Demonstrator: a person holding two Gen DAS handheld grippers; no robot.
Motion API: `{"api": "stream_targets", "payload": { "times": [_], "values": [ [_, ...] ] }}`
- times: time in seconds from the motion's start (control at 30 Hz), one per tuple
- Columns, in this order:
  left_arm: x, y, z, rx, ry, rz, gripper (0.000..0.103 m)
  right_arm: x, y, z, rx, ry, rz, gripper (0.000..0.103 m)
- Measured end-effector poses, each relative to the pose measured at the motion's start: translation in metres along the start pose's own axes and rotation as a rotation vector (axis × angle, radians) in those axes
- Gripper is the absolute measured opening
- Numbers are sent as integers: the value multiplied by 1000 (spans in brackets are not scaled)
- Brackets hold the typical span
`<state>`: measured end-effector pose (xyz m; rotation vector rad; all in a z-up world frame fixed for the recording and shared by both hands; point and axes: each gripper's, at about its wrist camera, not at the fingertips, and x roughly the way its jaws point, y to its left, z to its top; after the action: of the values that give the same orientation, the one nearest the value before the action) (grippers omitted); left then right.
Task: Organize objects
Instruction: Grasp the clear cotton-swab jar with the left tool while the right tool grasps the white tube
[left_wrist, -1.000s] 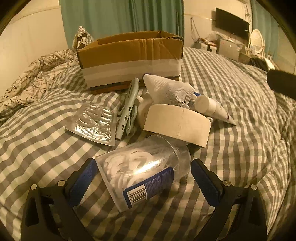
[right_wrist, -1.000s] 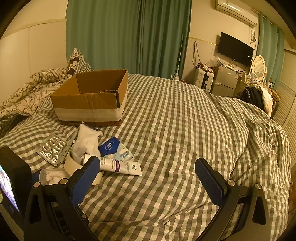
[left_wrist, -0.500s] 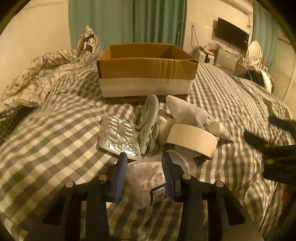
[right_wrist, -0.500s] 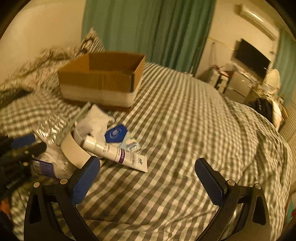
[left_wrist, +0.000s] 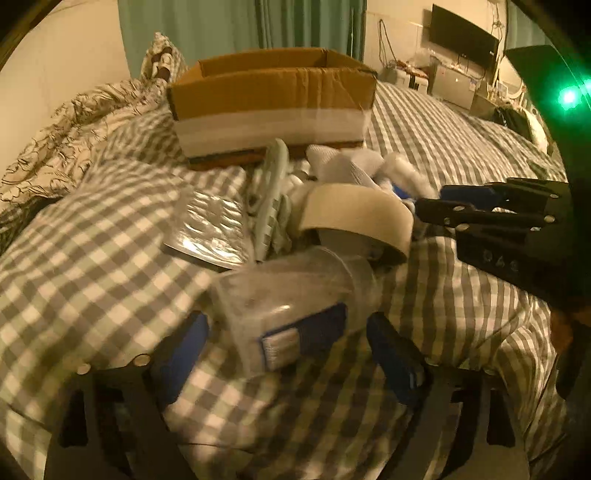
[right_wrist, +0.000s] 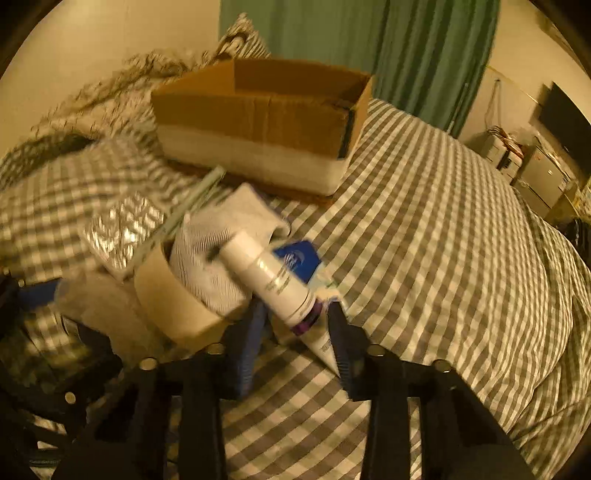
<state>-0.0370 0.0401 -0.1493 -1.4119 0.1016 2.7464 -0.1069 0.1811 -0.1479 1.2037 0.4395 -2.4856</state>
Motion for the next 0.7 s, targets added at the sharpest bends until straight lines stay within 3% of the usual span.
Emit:
{"api": "stream_targets", "payload": {
  "times": [0.2,0.23,0.27,0.43,0.57,0.63,0.7],
  "values": [
    [18,-19,5,-11,-16,125,100,-3,-7,-7,35,-29,26,23],
    [21,-20,7,-13,-21,138,100,-5,-10,-6,53,-38,35,17],
    [24,-19,8,-17,-27,149,100,-9,-13,-8,71,-50,43,1],
    [34,-14,12,-7,-38,150,100,-18,-19,-9,107,-67,56,0],
    [27,-8,10,-7,-43,94,98,-18,-14,-11,81,-97,57,0],
    [19,-2,9,-18,-49,67,97,-19,-12,-7,69,-102,66,5],
    [7,5,10,-49,-76,42,97,-16,-9,-4,45,-85,49,34]
  ]
}}
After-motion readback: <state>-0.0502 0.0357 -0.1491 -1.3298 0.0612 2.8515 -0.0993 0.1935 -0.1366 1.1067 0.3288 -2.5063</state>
